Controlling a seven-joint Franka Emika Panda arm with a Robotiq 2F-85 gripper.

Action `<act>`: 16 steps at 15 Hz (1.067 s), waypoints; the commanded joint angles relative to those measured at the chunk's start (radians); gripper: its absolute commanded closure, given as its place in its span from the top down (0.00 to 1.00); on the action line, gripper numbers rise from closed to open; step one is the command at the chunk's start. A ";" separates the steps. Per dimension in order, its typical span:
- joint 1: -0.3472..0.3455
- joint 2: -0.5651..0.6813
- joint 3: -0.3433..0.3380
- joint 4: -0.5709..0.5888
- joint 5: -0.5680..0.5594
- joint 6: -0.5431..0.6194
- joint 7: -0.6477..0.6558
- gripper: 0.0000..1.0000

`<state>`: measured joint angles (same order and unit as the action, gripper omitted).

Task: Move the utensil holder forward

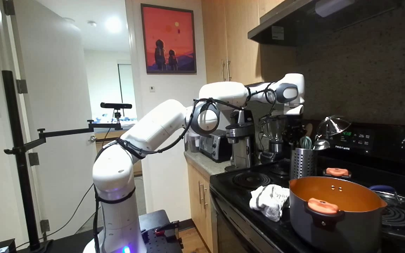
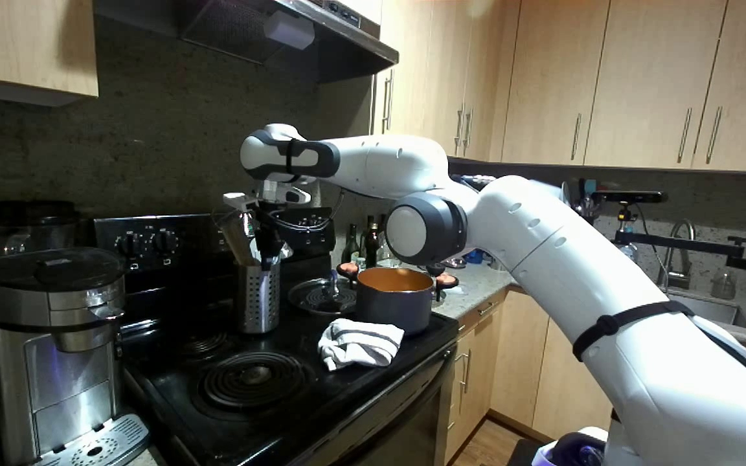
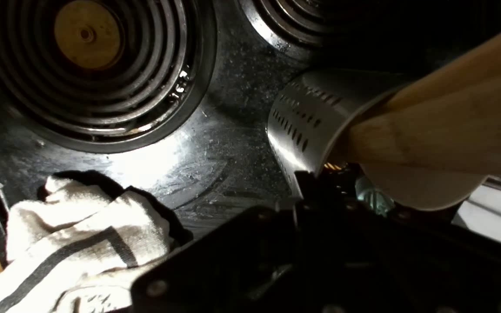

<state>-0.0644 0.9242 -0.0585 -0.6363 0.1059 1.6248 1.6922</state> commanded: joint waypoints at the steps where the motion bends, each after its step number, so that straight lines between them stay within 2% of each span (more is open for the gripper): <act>1: -0.002 -0.044 0.011 0.010 0.017 -0.038 0.014 0.01; 7: -0.002 -0.075 0.019 -0.003 0.018 -0.040 0.021 0.01; 16: 0.006 -0.168 0.020 -0.054 0.014 -0.106 0.034 0.01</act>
<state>-0.0618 0.8379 -0.0420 -0.6370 0.1061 1.5496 1.6931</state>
